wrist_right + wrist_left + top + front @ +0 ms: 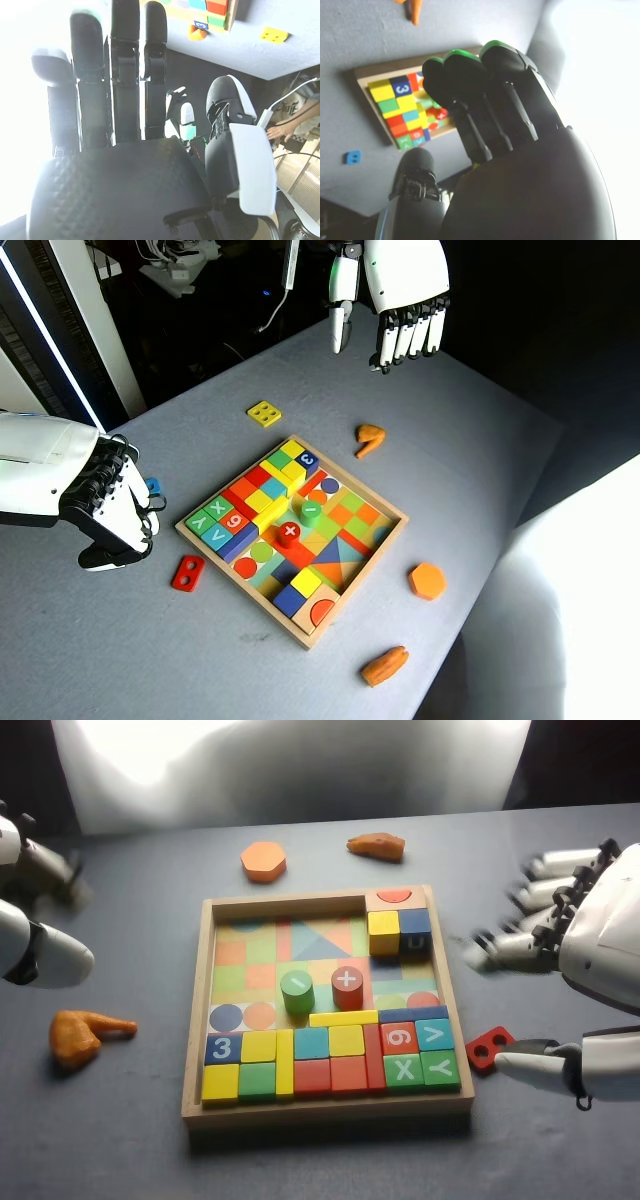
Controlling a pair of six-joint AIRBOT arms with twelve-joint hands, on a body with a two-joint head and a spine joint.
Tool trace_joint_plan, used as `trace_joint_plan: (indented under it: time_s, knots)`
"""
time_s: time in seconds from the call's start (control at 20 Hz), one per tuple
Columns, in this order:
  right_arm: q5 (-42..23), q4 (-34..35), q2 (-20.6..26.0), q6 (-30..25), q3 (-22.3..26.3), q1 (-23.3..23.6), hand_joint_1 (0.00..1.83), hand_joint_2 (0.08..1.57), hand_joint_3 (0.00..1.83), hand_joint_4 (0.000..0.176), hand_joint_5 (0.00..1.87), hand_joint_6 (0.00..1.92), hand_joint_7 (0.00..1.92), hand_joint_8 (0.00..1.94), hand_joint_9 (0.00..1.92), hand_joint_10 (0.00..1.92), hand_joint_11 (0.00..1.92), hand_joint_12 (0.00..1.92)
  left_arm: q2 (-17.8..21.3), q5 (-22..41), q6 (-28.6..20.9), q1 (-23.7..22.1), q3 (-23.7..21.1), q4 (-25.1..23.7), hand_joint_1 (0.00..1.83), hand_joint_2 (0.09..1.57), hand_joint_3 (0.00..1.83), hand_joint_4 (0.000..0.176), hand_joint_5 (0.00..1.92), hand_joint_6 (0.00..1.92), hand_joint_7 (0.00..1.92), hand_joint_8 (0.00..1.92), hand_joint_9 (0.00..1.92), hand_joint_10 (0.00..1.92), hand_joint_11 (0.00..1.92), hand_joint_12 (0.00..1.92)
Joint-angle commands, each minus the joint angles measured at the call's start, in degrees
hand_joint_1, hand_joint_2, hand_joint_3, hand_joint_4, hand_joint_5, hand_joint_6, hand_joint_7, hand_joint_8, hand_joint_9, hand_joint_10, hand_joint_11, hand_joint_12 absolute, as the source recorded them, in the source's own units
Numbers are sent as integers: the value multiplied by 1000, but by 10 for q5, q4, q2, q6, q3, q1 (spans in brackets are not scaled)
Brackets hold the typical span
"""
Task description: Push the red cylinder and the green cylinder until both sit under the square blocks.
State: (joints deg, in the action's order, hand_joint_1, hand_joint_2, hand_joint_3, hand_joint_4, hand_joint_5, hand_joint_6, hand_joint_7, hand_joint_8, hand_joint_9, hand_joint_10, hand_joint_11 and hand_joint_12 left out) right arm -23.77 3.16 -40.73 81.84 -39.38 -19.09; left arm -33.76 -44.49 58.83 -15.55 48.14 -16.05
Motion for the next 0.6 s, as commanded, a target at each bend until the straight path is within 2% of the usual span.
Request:
trace_joint_plan:
  time_s: [0.0, 0.2, 0.35, 0.45, 0.5, 0.55]
  knots:
    - [-70, -2, 5, 4, 2, 9, 9, 1173, 44, 0, 92, 60, 112, 4, 44, 39, 0, 45, 5, 44, 2, -8, 1, -14, 0, 1178, 18, 0, 0, 2, 38, 3, 42, 7, 0, 140]
    - [-63, 7, 5, 23, 1, 8, 35, 1167, 8, 0, 100, 27, 110, 3, 45, 18, 12, 7, 5, 44, 2, -8, 1, -14, 0, 1187, 5, 0, 0, 0, 29, 0, 47, 2, 0, 166]
    - [-68, 116, -21, 131, -1, 9, 47, 1172, 8, 0, 122, 33, 148, 16, 79, 29, 33, 20, 5, 44, 2, -8, 1, -14, 0, 1169, 0, 0, 4, 1, 43, 3, 67, 5, 0, 242]
    - [-68, 139, -40, 167, -3, 6, 43, 1182, 1, 0, 143, 14, 158, 6, 91, 14, 0, 162, 5, 44, 2, -8, 1, -14, 0, 1163, 0, 0, 2, 0, 40, 1, 65, 3, 0, 250]
    - [-68, 170, -56, 194, -8, 6, 23, 1190, 3, 0, 141, 10, 130, 4, 72, 4, 0, 86, 5, 44, 2, -8, 0, -14, 0, 1168, 0, 0, 3, 0, 44, 2, 68, 3, 0, 264]
    - [-68, 183, -68, 207, -13, 9, 6, 1192, 2, 0, 191, 25, 143, 6, 77, 5, 0, 91, 5, 43, 2, -8, -1, -14, 0, 1174, 1, 0, 8, 2, 51, 3, 71, 3, 0, 294]
